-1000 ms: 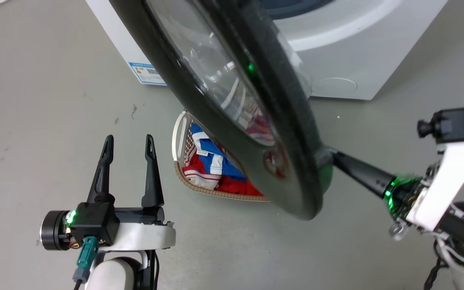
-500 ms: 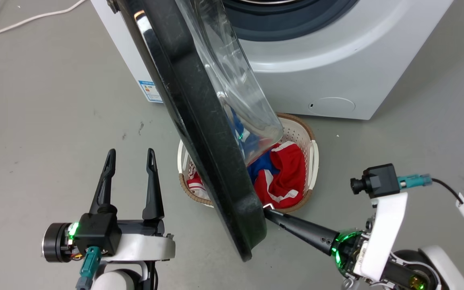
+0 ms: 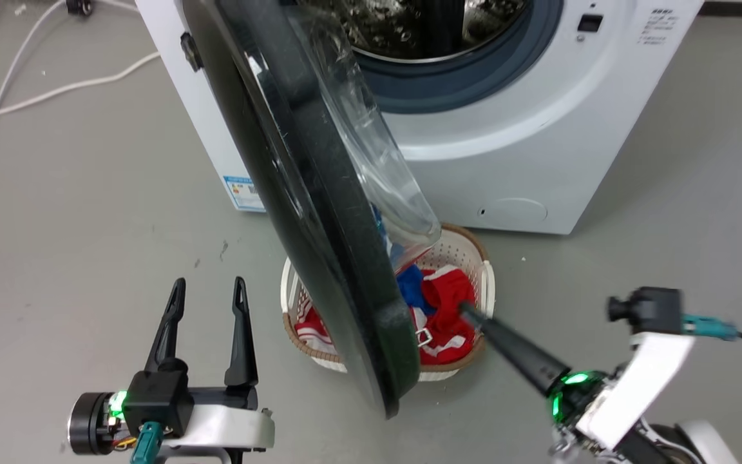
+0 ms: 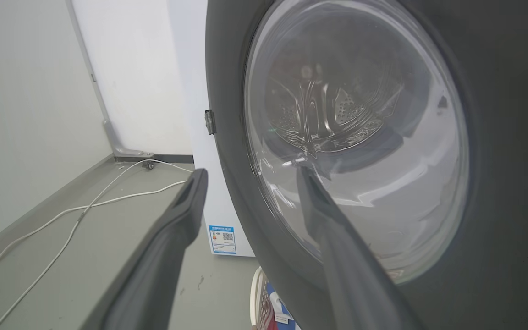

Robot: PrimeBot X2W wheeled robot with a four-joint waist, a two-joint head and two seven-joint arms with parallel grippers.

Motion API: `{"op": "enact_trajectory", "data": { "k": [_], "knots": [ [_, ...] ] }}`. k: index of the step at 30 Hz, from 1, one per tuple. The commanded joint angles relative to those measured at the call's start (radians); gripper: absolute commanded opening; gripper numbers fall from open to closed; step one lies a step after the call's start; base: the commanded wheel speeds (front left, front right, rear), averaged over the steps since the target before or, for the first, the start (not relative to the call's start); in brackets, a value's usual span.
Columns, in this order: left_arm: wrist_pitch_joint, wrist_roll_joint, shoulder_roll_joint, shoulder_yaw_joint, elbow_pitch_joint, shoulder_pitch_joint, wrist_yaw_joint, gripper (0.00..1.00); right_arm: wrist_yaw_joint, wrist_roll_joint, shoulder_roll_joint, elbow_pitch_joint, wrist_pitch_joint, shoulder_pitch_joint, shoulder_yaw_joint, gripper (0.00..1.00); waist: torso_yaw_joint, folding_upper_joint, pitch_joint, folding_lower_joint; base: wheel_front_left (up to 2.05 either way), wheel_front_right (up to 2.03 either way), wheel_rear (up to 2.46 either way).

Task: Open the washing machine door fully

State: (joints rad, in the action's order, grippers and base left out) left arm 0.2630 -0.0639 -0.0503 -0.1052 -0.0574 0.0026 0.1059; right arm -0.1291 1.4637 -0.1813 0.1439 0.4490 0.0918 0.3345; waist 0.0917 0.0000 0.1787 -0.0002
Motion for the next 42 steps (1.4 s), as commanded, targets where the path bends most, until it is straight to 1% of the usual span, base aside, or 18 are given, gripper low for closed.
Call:
{"op": "enact_trajectory", "data": {
  "k": [1,5,7,12,15,17,21,23,26,30,33,39,42],
  "knots": [
    [0.003,0.008,0.000,0.006,0.001,0.013,-0.005,1.00,-0.003,-0.022,0.003,0.018,-0.038,-0.013,-0.019,1.00,-0.011,0.0000,-0.026,0.0002,0.00,0.00,0.00],
    [0.003,0.013,0.000,0.020,0.005,0.035,-0.016,1.00,-0.003,-0.139,-0.013,0.054,-0.191,-0.028,-0.064,1.00,-0.027,0.0000,-0.062,0.0002,0.00,0.00,0.00],
    [0.003,0.015,0.000,0.027,0.006,0.045,-0.022,1.00,-0.003,-0.247,-0.037,0.062,-0.286,-0.023,-0.078,1.00,-0.034,0.0000,-0.076,0.0002,0.00,0.00,0.00],
    [0.003,0.017,0.000,0.037,0.010,0.068,-0.031,1.00,-0.003,-0.510,-0.061,0.022,-0.531,-0.030,-0.104,1.00,-0.050,0.0000,-0.109,0.0002,0.00,0.00,0.00],
    [0.003,0.017,0.000,0.040,0.011,0.080,-0.032,1.00,-0.003,-0.668,-0.077,-0.006,-0.642,-0.042,-0.123,1.00,-0.057,0.0000,-0.124,0.0002,0.00,0.00,0.00],
    [0.003,0.017,0.000,0.041,0.010,0.085,-0.032,1.00,-0.003,-0.791,-0.081,-0.022,-0.682,-0.051,-0.141,1.00,-0.061,0.0000,-0.132,0.0002,0.00,0.00,0.00],
    [0.003,0.014,0.000,0.042,0.009,0.097,-0.032,1.00,-0.003,-1.016,-0.049,-0.036,-0.711,-0.083,-0.210,1.00,-0.070,0.0000,-0.141,0.0002,0.00,0.00,0.00],
    [0.003,0.013,0.000,0.041,0.009,0.097,-0.032,1.00,-0.003,-1.111,-0.019,-0.032,-0.714,-0.105,-0.247,1.00,-0.072,0.0000,-0.145,0.0002,0.00,0.00,0.00],
    [0.003,0.012,0.000,0.041,0.011,0.096,-0.034,1.00,-0.003,-1.217,0.030,-0.012,-0.714,-0.135,-0.307,1.00,-0.073,0.0000,-0.148,0.0002,0.00,0.00,0.00],
    [0.003,0.010,0.000,0.039,0.014,0.092,-0.037,1.00,-0.003,-1.287,0.088,-0.013,-0.714,-0.194,-0.363,1.00,-0.070,0.0000,-0.152,0.0002,0.00,0.00,0.00],
    [0.003,0.009,-0.001,0.037,0.016,0.092,-0.041,1.00,-0.003,-1.293,0.115,-0.035,-0.714,-0.236,-0.386,1.00,-0.066,0.0000,-0.155,0.0002,0.00,0.00,0.00],
    [0.003,0.006,0.000,0.038,0.020,0.095,-0.044,1.00,-0.003,-1.309,0.131,-0.074,-0.714,-0.294,-0.392,1.00,-0.058,0.0000,-0.157,0.0002,0.00,0.00,0.00],
    [0.003,0.006,0.000,0.041,0.021,0.098,-0.043,1.00,-0.002,-1.276,0.132,-0.085,-0.714,-0.309,-0.398,1.00,-0.056,0.0000,-0.157,0.0002,0.00,0.00,0.00]
  ]
}}
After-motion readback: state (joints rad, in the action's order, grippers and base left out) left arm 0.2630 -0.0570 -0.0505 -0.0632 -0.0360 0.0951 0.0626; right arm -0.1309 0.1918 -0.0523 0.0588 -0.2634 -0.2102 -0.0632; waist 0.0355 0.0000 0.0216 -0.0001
